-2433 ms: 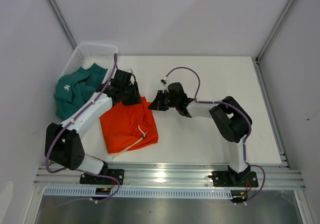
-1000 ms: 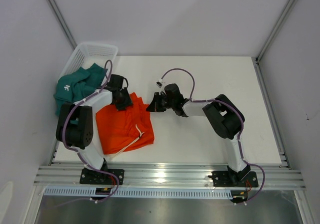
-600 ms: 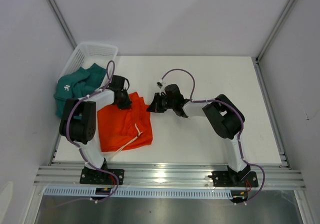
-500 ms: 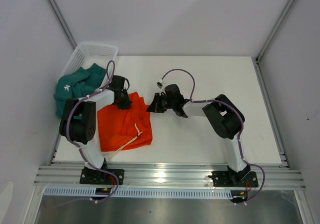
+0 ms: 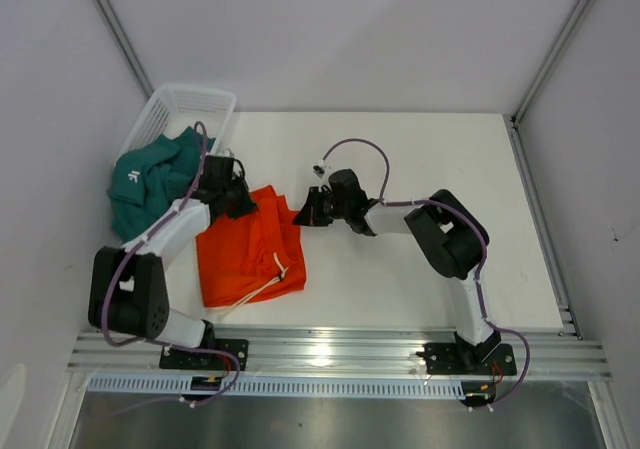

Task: Fold and stack the shorts
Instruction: Neatly place the folded shorts to the corner

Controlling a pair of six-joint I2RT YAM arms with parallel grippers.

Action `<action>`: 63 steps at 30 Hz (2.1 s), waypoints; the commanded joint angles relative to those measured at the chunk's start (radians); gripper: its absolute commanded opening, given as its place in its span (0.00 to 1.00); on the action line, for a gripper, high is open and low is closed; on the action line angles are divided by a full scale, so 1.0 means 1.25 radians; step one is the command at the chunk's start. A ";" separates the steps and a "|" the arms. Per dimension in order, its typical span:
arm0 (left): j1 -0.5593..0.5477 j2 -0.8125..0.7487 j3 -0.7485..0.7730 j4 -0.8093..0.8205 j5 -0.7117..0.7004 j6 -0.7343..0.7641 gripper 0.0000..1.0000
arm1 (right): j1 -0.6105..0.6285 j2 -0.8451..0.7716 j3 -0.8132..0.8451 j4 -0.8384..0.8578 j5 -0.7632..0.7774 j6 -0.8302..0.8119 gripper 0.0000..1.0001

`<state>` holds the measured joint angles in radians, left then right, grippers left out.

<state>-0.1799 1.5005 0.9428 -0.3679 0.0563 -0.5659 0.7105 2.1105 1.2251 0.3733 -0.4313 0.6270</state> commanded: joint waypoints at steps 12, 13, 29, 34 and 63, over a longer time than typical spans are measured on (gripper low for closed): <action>-0.003 -0.271 -0.169 0.107 0.070 0.017 0.00 | 0.028 0.001 0.141 -0.011 -0.097 -0.063 0.00; -0.005 -0.274 -0.174 0.113 0.076 0.018 0.00 | 0.033 0.010 0.156 -0.035 -0.100 -0.067 0.00; -0.011 -0.212 -0.158 0.226 0.118 0.002 0.00 | 0.019 0.198 0.311 -0.130 -0.127 -0.032 0.09; -0.013 -0.189 -0.148 0.216 0.106 0.007 0.00 | 0.002 0.181 0.284 -0.106 -0.136 -0.014 0.46; -0.021 -0.027 -0.105 0.300 0.117 -0.017 0.39 | -0.014 -0.055 0.029 0.035 -0.029 0.037 0.37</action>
<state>-0.1959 1.5169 0.7742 -0.0097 0.1909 -0.5766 0.6846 2.0453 1.2633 0.3534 -0.4366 0.6609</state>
